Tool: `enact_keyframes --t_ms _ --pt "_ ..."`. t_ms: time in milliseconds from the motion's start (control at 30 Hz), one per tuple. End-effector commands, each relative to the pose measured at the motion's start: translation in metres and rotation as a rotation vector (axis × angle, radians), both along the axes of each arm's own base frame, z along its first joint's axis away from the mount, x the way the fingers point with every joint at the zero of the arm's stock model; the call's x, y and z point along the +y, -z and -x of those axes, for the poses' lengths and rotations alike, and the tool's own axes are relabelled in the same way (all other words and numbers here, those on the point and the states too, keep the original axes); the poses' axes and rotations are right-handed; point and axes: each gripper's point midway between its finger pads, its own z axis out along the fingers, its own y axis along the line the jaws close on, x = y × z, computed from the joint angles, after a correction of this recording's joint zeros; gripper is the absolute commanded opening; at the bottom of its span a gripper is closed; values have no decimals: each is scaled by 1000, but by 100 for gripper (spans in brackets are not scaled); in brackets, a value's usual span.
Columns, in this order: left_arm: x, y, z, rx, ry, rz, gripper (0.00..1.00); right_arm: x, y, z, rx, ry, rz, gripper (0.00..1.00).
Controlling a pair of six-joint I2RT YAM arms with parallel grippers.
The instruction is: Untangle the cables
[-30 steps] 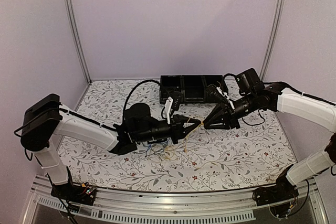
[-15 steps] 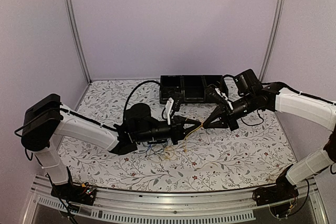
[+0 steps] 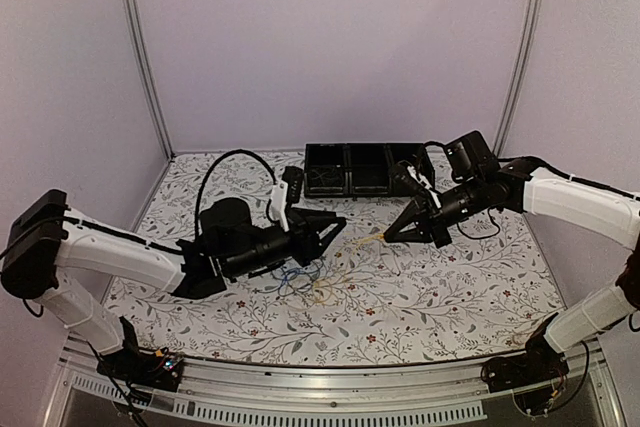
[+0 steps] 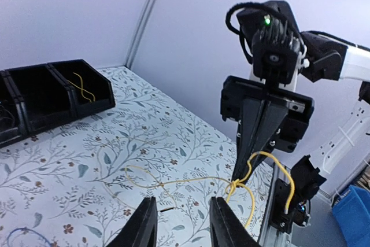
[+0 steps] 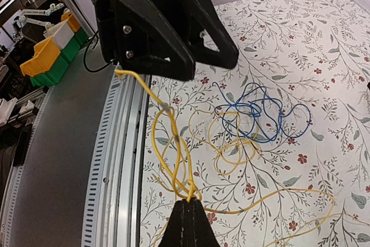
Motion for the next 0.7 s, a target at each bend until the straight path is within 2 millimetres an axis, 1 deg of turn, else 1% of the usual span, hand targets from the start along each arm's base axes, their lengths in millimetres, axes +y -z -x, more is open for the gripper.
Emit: enact_keyframes --t_ms 0,33,67,100,133,167,200,267,333,400,533,667 --pt "51 -17 -18 -59 -270 -46 32 6 -8 -13 -20 54 -11 0" --pt "51 -17 -12 -69 -268 -54 27 6 -8 -14 -17 57 -12 0" --pt "46 -19 -4 -85 -234 -55 19 7 -9 -15 -11 59 -15 0" --pt "33 -23 10 -103 -144 -52 12 8 -8 -17 -3 64 -15 0" --pt "21 -24 21 -116 -74 -54 8 9 -8 -17 3 64 -18 0" --pt "9 -25 31 -124 -13 -55 6 10 -9 -18 8 66 -20 0" --pt "-3 -23 38 -124 29 -69 4 11 -9 -19 9 69 -21 0" --pt "-24 -17 47 -101 92 -92 0 12 -10 -21 15 77 -22 0" --pt "-36 -10 45 -61 99 -92 0 12 -12 -22 21 83 -23 0" --pt "-41 -5 39 -28 73 -83 3 13 -14 -21 27 82 -29 0" --pt "-40 -1 22 45 13 -51 5 12 -17 -19 31 81 -36 0" --pt "-41 1 14 70 29 -13 7 12 -22 -16 31 74 -50 0"
